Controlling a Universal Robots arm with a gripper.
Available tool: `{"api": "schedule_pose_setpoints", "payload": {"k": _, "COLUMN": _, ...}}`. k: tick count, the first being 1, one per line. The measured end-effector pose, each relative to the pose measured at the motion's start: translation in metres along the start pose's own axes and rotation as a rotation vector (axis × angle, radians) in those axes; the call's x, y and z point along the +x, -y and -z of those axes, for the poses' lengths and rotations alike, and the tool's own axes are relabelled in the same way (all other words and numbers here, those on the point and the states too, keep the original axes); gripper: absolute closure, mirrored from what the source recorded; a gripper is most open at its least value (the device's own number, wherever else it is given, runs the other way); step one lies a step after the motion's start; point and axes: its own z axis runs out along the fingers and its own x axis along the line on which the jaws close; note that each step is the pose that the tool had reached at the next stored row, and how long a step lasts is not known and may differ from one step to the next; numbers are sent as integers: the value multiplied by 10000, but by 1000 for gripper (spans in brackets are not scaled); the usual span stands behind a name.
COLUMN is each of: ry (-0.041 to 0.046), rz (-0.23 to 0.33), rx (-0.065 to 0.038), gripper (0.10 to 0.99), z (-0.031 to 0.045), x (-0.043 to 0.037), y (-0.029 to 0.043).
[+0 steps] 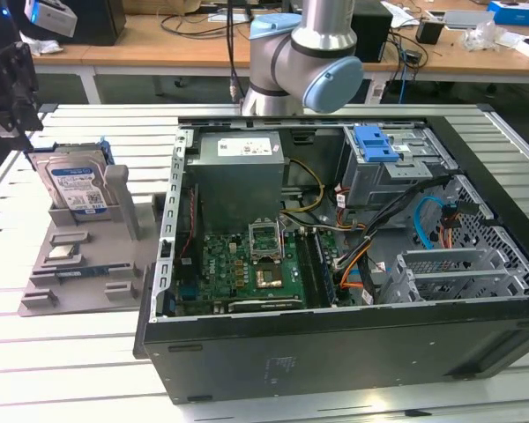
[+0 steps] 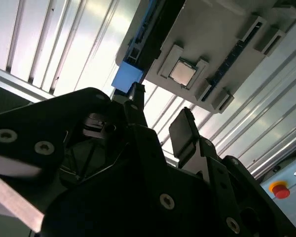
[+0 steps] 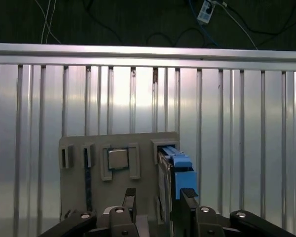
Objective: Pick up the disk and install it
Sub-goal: 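Pick up the disk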
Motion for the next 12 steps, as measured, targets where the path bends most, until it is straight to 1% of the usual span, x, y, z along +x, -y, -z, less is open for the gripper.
{"api": "schedule_pose_setpoints", "payload": {"k": 1, "ry": -9, "rz": 53, "rx": -3, "gripper": 604, "z": -31, "x": -31, "y": 27}}
{"api": "schedule_pose_setpoints", "payload": {"k": 3, "ry": -37, "rz": 180, "rx": -6, "gripper": 604, "z": -104, "x": -77, "y": 59}}
{"api": "schedule_pose_setpoints", "payload": {"k": 5, "ry": -52, "rz": 284, "rx": -6, "gripper": 604, "z": -153, "x": -107, "y": 71}}
{"api": "schedule_pose_setpoints", "payload": {"k": 8, "ry": -80, "rz": 515, "rx": -10, "gripper": 604, "z": -263, "x": -183, "y": 94}}
{"api": "schedule_pose_setpoints", "payload": {"k": 12, "ry": -99, "rz": 702, "rx": -14, "gripper": 604, "z": -340, "x": -246, "y": 109}}
